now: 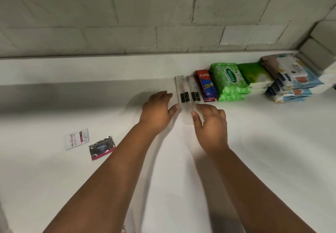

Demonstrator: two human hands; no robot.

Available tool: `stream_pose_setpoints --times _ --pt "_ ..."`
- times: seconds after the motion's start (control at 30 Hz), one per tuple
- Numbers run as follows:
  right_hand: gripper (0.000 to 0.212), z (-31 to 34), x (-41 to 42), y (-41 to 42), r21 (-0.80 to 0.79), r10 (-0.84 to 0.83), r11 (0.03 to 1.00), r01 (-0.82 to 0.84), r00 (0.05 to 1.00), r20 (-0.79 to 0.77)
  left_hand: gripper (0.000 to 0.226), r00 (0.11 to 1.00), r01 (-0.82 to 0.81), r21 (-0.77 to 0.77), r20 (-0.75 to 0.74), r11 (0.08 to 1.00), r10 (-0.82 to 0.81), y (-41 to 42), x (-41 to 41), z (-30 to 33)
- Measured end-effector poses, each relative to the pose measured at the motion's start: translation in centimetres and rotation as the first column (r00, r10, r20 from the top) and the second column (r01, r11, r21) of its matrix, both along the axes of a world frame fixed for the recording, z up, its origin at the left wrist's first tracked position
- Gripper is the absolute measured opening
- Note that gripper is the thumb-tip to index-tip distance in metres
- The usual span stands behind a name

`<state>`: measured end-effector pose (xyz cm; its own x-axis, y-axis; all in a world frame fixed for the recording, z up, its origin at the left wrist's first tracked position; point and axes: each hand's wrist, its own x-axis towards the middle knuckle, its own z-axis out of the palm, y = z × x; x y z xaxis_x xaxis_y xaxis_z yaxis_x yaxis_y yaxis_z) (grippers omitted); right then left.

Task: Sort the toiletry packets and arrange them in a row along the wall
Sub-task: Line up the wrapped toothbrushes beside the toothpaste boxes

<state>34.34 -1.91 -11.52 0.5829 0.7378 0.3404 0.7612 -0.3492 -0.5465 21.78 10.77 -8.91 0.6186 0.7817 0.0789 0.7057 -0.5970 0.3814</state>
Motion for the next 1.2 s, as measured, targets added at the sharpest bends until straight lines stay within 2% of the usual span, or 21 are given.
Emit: stream_pose_setpoints --times 0.1,0.23,0.43,0.6,0.93,1.07,1.2 --pt "0.042 1.2 -2.8 0.2 -0.045 0.081 0.996 -0.08 0.997 0.01 0.056 0.998 -0.059 0.017 0.014 0.998 0.059 -1.0 -2.9 0.8" --pt "0.041 2.3 -7.2 0.5 -0.065 0.181 0.981 -0.183 0.983 -0.036 0.055 0.984 -0.175 0.007 0.043 0.985 0.174 -2.2 -7.6 1.8" --pt "0.041 3.6 -13.5 1.0 -0.102 0.321 0.939 -0.327 0.944 -0.073 0.055 0.963 -0.262 -0.007 0.068 0.965 0.261 -3.3 -14.6 2.8" --pt "0.038 4.4 -19.4 1.5 -0.147 0.441 0.884 -0.444 0.896 -0.056 0.049 0.938 -0.343 -0.004 0.05 0.939 0.343 -4.5 -21.3 3.7" --pt "0.032 4.0 -31.6 1.0 -0.256 0.67 0.691 -0.675 0.732 -0.123 0.036 0.809 -0.587 -0.007 0.048 0.81 0.586 -7.9 -36.3 3.1" --pt "0.033 3.4 -35.7 0.7 -0.288 0.681 0.641 -0.711 0.7 -0.213 0.039 0.75 -0.657 -0.049 0.06 0.752 0.659 -8.8 -39.7 2.3" --pt "0.042 2.7 -38.8 0.7 -0.318 0.677 0.633 -0.706 0.704 -0.214 0.038 0.675 -0.724 -0.087 0.115 0.684 0.729 -9.4 -41.8 1.7"
